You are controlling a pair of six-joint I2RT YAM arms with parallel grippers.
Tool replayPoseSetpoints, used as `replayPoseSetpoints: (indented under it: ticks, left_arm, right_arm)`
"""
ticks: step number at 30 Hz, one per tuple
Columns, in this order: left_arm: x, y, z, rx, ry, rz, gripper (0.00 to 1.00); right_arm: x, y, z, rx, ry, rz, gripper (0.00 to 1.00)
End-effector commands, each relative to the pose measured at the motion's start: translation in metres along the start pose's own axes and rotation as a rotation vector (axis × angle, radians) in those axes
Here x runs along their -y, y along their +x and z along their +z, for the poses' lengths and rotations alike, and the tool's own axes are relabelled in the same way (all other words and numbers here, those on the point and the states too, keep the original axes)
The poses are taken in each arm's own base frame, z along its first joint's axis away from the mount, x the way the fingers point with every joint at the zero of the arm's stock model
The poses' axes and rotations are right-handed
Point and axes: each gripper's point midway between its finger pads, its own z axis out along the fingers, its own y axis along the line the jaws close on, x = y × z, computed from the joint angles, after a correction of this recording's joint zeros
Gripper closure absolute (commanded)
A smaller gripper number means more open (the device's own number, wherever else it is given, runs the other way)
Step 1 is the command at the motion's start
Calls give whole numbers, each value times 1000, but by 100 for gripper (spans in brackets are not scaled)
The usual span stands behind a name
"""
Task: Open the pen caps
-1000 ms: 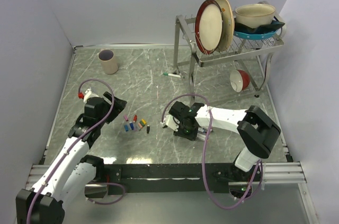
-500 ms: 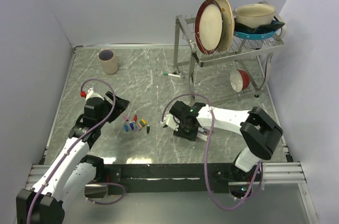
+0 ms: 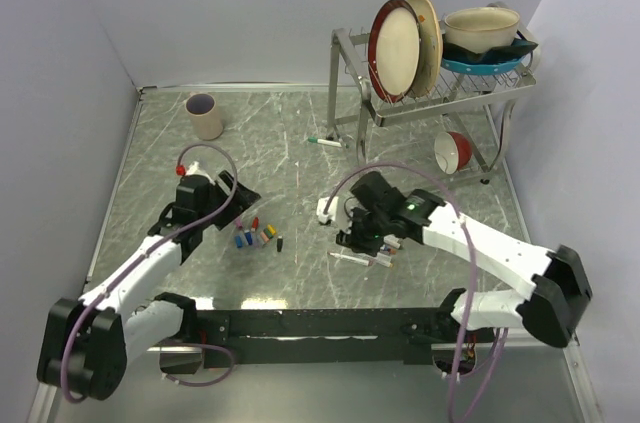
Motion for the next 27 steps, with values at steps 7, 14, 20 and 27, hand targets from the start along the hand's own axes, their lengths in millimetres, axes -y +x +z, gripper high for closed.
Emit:
replayPoseSetpoints:
  ticks: [7,14,20,27]
  left_arm:
    - [66,-33,53,-13,61,243,20]
    - [95,-36,117,-128,-70,491,20]
    - [109,-64,157,-112,-82,821,23]
    - [115,-76,191,-150,47,1212,23]
  right_arm:
    - [28,-38,-72,337,122,-2,49]
    - [19,-30,-75,361,74,7,46]
    - [18,-31,-82,387,89,5,46]
    - [22,-29,-92,412,132,5,46]
